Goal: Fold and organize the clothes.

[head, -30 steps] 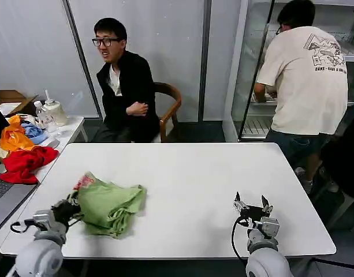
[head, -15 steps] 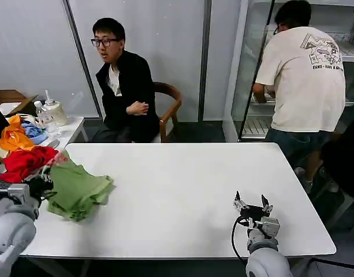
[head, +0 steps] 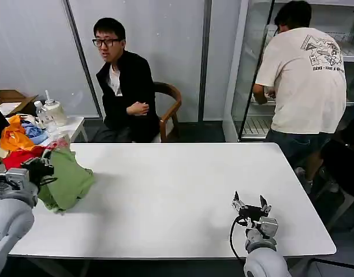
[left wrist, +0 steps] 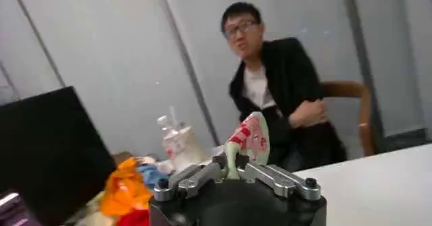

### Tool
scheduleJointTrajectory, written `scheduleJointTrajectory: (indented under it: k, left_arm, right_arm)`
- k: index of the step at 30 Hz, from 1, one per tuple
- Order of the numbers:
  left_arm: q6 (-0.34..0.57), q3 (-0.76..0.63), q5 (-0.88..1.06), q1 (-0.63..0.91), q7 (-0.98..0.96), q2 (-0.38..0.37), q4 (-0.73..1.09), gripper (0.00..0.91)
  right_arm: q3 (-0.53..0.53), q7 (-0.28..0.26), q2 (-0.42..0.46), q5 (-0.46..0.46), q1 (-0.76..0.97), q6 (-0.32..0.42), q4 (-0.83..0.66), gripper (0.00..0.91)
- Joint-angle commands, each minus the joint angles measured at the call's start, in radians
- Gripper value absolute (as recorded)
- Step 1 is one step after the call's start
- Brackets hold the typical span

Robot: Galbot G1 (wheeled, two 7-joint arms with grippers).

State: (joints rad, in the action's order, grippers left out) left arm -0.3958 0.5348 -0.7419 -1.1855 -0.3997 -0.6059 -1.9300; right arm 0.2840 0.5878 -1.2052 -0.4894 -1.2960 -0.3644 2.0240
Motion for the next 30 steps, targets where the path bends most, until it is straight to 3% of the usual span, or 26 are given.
scheduleJointTrajectory:
  k: [1,6,13,30]
  left_arm:
    - [-0.019,-0.139,-0.014,-0.079,-0.024,-0.284,-0.224,0.010]
    - [-0.009,-0.223,0.012,-0.073,-0.011,-0.462,-0.194,0.010]
    - [0.010,-0.336,0.073,-0.029,0.020,-0.627,-0.122,0.010]
    - [0.032,-0.411,0.127,0.029,0.044,-0.777,-0.003,0.010]
  right_arm:
    - [0.001,0.001,-0.002,0.007,0.003,-0.005,-0.001,0.907]
    - [0.000,0.001,-0.008,0.016,0.005,-0.012,-0.002,0.907]
    - [0.004,0.001,-0.010,0.023,-0.006,-0.011,-0.001,0.907]
    - [0.009,0.003,-0.011,0.033,-0.011,-0.010,-0.002,0.907]
